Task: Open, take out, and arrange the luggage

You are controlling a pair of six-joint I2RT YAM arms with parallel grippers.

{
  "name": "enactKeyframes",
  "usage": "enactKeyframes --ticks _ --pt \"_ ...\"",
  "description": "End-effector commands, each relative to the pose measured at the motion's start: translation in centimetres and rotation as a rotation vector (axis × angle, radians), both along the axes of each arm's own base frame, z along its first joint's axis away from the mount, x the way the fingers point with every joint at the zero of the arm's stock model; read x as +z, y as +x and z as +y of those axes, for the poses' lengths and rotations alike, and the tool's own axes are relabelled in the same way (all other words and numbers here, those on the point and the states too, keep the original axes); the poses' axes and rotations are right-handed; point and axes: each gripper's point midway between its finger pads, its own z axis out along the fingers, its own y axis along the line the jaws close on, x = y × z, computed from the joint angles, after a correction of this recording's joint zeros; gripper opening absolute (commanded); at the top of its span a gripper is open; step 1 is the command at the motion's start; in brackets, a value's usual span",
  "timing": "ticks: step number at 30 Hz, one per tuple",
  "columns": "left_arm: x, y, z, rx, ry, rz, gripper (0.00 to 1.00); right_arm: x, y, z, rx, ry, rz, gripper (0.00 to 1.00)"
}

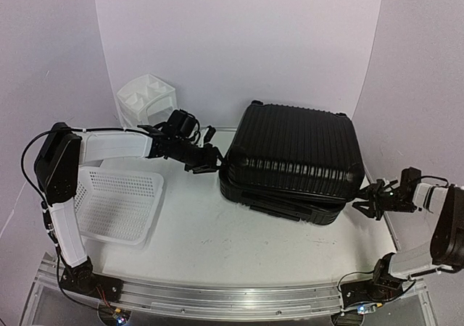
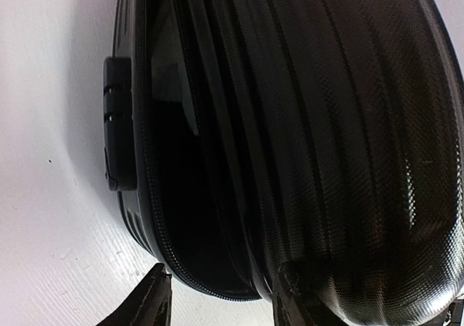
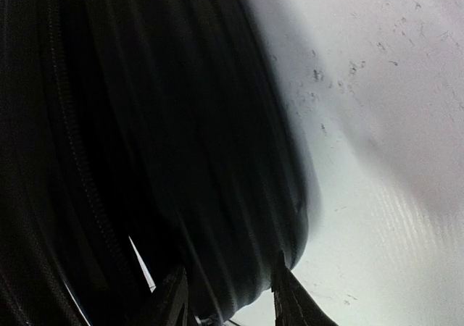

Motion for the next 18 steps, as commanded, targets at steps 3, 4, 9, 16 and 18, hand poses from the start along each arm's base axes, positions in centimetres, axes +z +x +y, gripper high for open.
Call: enactKeyframes --ticks 3,4,9,16,18 --pt "11.3 -1.0 -3.2 -0.103 -0.197 -0.203 0.49 10.4 1.1 1.7 0.015 0.035 -0.314 0.43" --pt "12.1 -0.9 -3.3 -0.104 -0.207 -0.217 0.49 11.6 1.2 1.5 -0.003 0.025 -0.335 0.46" --pt "15.3 -0.4 -3.5 -0.096 -0.241 -0.280 0.53 14.9 3.1 1.8 -0.010 0.005 -0.407 0.54" --pt "18.0 0.7 -1.9 -0.029 -0.209 -0.393 0.69 20.4 6.9 2.4 0.011 -0.038 -0.519 0.58" --pt "18.3 0.9 -1.4 -0.021 -0.194 -0.410 0.73 20.9 8.3 2.2 0.011 -0.049 -0.520 0.59"
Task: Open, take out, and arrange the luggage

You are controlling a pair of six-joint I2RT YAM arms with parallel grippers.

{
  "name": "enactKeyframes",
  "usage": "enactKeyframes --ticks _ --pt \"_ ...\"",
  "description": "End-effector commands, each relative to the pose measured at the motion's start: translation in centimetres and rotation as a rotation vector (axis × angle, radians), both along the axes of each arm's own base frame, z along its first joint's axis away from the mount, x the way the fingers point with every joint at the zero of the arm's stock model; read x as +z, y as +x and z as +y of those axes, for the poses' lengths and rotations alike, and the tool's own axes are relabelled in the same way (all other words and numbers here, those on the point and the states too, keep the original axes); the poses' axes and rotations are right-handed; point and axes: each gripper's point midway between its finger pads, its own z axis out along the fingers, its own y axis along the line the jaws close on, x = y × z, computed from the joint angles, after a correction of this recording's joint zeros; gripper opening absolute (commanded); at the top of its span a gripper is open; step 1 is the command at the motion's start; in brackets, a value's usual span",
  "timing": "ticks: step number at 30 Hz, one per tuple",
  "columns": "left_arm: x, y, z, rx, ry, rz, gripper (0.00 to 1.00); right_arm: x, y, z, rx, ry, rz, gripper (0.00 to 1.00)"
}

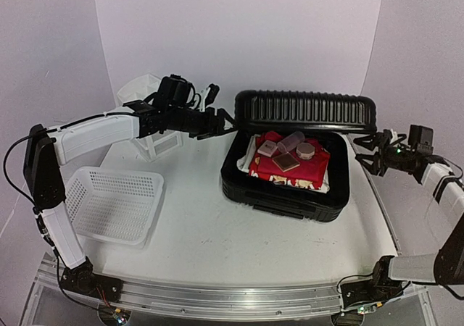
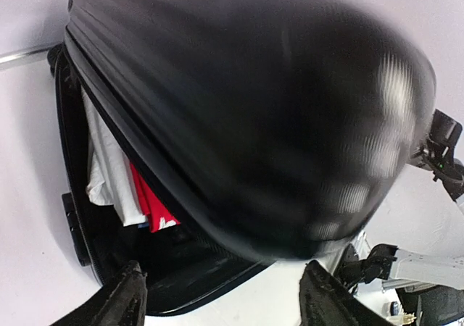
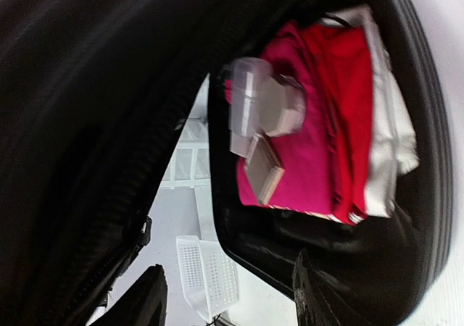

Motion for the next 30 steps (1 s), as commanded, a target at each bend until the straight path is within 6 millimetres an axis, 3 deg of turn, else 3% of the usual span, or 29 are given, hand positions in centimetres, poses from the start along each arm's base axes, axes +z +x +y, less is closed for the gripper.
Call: enactKeyframes --ticks 1,9,12,17,23,30 --pt "5.7 -0.1 0.8 0.017 -0.037 -0.152 0.75 6.9 4.0 -0.2 0.009 -0.075 -0.227 0.60" --pt "5.5 0.6 2.7 0.071 0.037 -0.190 0.85 8.5 9.5 -0.3 0.019 -0.143 -0.275 0.66" --pt "4.2 1.1 2.9 0.081 0.090 -0.195 0.89 8.5 11.5 -0.7 0.022 -0.160 -0.279 0.67" --pt "-0.1 2.2 3.3 0.108 0.189 -0.146 0.89 8.3 14.5 -1.3 0.025 -0.184 -0.286 0.67" --pt "-8.1 4.2 2.6 0.115 0.293 -0.016 0.88 7.9 17.4 -1.9 0.032 -0.214 -0.299 0.67" --pt "-13.6 4.7 1.8 0.120 0.321 0.113 0.79 8.3 20.8 -2.3 0.060 -0.252 -0.353 0.68"
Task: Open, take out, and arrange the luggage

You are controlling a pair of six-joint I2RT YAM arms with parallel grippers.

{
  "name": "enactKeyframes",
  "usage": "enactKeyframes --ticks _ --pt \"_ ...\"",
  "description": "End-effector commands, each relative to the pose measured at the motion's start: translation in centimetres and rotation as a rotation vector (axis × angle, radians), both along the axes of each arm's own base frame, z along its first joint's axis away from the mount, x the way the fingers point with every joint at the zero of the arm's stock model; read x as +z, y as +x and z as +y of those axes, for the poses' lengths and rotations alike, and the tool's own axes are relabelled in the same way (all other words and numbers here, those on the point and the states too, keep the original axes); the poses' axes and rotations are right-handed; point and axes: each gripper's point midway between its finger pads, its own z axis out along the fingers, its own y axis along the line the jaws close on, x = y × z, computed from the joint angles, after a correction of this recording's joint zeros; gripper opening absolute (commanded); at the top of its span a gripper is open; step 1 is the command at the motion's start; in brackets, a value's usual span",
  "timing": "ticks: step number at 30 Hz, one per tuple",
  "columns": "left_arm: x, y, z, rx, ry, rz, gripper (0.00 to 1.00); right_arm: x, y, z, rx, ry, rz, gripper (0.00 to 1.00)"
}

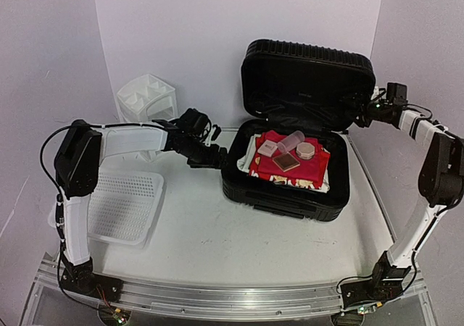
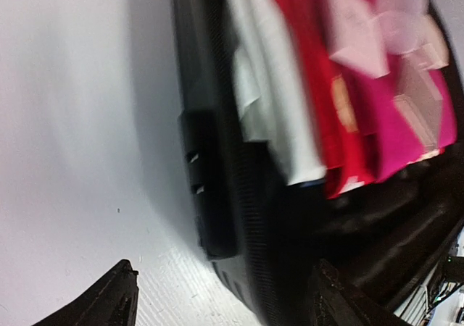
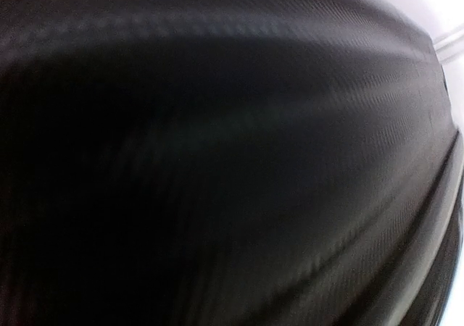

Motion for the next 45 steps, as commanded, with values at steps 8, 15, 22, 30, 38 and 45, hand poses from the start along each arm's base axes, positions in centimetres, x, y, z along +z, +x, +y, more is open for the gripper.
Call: enactKeyframes --ticks 8,15,22,30,38,45 --pt "-2.2 0.8 -3.3 0.052 -0.215 0.111 0.53 3.0 6.0 1.0 0.113 -0.108 -0.195 0.69" --pt "-1.5 0.8 -7.2 0.014 -0.304 0.132 0.42 1.6 7.9 1.3 0.097 -0.127 -0.144 0.70" --pt "-1.1 -0.5 -9.5 -0.040 -0.334 0.150 0.40 2.1 5.6 0.0 0.012 -0.216 -0.076 0.78" --pt "1.3 -1.5 -10.4 -0.110 -0.351 0.093 0.52 2.9 -0.9 -0.7 -0.044 -0.451 -0.021 0.92" --pt "10.6 -3.2 -2.7 -0.258 -0.145 -0.219 0.92 -0.9 -8.9 5.3 0.117 -0.553 0.023 0.98" --pt "16.9 2.7 12.6 -0.078 0.198 -0.405 1.00 -5.5 -14.8 10.8 0.286 -0.581 0.056 0.98"
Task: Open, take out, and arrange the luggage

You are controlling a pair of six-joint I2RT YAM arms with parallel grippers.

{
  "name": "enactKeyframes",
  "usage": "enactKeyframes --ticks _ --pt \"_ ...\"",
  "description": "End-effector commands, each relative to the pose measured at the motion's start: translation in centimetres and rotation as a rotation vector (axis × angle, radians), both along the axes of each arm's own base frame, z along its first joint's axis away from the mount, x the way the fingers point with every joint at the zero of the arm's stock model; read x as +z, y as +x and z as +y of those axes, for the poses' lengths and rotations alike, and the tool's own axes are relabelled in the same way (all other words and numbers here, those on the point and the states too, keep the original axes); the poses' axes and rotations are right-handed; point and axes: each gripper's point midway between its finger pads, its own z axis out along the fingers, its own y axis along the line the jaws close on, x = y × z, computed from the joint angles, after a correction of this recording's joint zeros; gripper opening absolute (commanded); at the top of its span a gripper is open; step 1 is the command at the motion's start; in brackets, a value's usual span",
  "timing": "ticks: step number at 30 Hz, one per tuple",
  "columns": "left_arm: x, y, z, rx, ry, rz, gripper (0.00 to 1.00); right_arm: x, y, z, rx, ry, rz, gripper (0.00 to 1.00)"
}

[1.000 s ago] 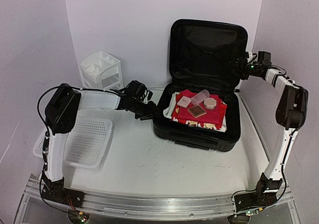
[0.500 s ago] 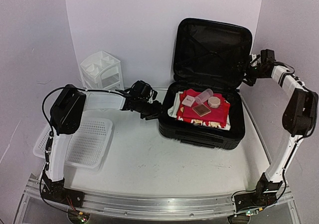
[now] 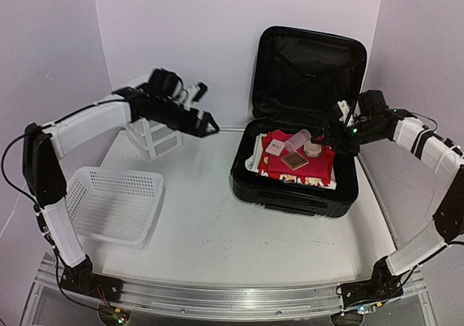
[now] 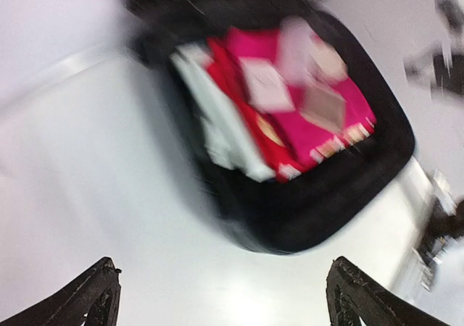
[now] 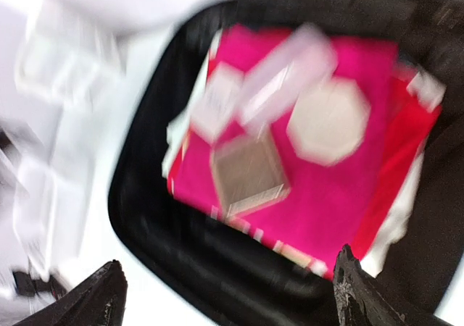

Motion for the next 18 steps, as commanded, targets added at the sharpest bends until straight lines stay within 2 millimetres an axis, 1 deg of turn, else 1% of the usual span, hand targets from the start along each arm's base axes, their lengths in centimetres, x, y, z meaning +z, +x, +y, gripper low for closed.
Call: enactKeyframes --ticks 1,4,7,10,13,15,18 --pt "6.0 4.9 11.0 0.141 0.259 -0.238 1.00 -0.7 -2.7 1.3 0.053 -0.032 -0.020 0.98" --pt "7.6 7.8 13.6 0.171 0.292 -0.300 0.98 -0.8 -3.9 1.3 0.057 -0.024 -0.017 0.98" --pt "8.4 10.8 16.3 0.238 0.281 -0.289 0.89 -0.4 -4.8 1.1 0.053 -0.024 -0.034 0.98" --pt "9.4 13.0 18.2 0.287 0.255 -0.299 0.83 0.5 -5.9 0.5 0.042 -0.033 -0.055 0.98" --pt "9.0 14.5 19.3 0.303 0.244 -0.289 0.75 1.0 -7.0 0.1 0.032 -0.039 -0.065 0.98" --pt "8.1 15.5 20.0 0.309 0.248 -0.273 0.69 1.3 -7.5 -0.1 0.027 -0.040 -0.068 0.98" --pt "7.5 16.5 20.2 0.304 0.252 -0.277 0.64 1.7 -7.9 -0.2 0.023 -0.037 -0.075 0.98"
